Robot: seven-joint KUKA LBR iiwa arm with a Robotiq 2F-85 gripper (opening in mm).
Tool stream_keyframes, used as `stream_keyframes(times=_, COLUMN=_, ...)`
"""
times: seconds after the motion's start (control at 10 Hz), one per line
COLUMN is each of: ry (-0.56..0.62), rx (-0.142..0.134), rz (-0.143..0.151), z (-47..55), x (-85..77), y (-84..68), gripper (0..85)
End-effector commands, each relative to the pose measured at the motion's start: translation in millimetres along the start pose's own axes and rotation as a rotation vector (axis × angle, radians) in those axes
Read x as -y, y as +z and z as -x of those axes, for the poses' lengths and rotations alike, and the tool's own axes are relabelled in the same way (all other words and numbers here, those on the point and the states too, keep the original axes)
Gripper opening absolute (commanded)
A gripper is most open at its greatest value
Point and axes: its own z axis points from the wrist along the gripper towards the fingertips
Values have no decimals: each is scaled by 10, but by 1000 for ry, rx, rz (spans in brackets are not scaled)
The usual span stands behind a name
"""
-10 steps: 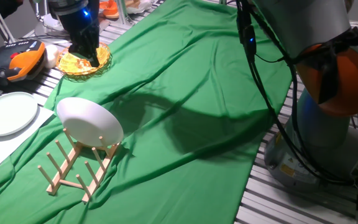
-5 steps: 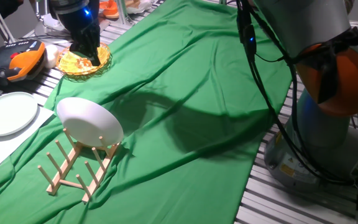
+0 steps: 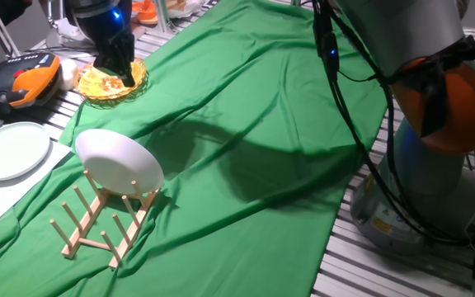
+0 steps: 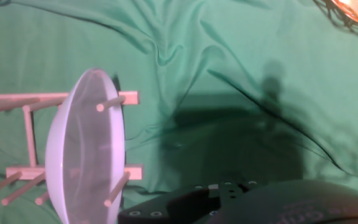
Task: Put the dish on the dish rack
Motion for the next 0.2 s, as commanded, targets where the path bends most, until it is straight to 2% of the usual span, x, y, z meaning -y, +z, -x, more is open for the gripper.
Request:
stream_keyframes(times=0.0, ry=-2, rx=1, rz=-1, z=4, x=-4, y=-5, gripper=0)
stream_keyframes(times=0.1, ry=-4, rx=-4, rz=4, z=5, x=-12, y=8, gripper=0)
